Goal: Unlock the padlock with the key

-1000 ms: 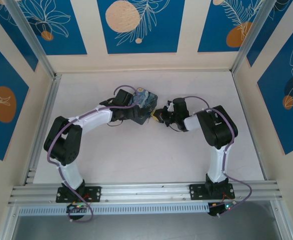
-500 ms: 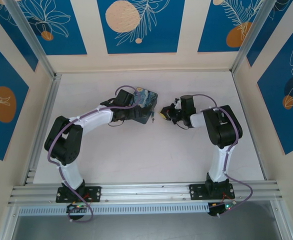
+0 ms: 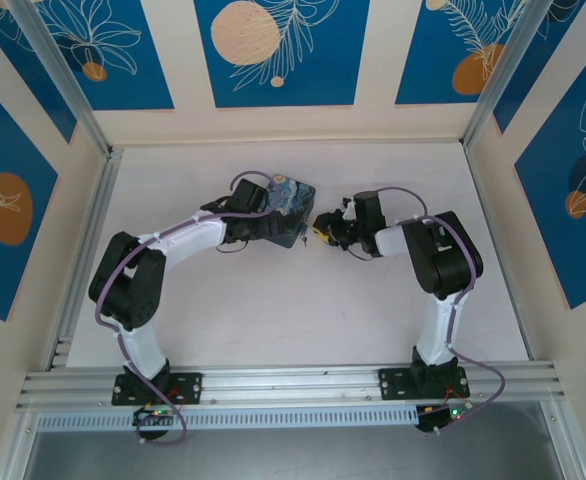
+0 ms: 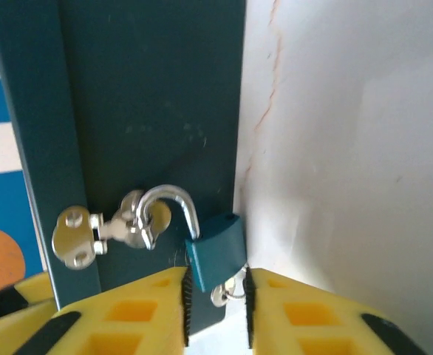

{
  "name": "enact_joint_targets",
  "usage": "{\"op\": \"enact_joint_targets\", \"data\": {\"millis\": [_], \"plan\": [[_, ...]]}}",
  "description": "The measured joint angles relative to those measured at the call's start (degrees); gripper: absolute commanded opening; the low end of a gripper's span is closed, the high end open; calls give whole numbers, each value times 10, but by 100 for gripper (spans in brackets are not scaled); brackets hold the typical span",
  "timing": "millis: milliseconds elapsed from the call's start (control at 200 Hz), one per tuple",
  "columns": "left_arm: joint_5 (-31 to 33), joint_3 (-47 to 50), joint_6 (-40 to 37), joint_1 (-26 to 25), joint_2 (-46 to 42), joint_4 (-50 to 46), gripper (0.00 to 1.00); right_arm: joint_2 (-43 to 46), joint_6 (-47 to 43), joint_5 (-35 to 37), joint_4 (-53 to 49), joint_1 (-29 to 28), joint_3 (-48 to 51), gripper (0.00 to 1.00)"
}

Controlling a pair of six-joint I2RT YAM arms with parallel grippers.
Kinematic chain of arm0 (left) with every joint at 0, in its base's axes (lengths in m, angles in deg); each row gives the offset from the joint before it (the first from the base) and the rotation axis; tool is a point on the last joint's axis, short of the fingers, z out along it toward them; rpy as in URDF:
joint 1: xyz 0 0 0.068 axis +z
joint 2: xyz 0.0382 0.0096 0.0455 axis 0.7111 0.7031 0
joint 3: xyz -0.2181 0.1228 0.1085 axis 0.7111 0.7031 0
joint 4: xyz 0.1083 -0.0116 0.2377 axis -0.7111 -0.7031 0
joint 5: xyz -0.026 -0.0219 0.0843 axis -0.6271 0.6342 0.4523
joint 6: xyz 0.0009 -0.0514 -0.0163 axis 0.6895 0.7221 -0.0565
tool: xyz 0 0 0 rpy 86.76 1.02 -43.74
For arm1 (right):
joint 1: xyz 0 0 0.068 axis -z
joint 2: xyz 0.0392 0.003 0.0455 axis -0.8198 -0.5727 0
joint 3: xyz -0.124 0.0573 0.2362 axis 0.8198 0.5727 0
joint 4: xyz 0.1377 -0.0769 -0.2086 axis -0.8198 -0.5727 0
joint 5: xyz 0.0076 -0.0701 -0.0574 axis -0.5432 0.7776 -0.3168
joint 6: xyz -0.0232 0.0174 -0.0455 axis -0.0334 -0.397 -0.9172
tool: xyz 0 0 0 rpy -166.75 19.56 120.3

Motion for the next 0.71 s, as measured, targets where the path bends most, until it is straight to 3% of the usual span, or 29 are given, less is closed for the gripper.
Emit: {"op": "enact_joint_targets", "data": {"millis": [305, 705], "plan": [[0, -1, 0, 0, 0, -1, 100, 6, -14, 27, -10, -38, 15, 30], [0, -1, 1, 0, 0, -1, 100, 3, -21, 54, -46, -46, -28, 31]]}}
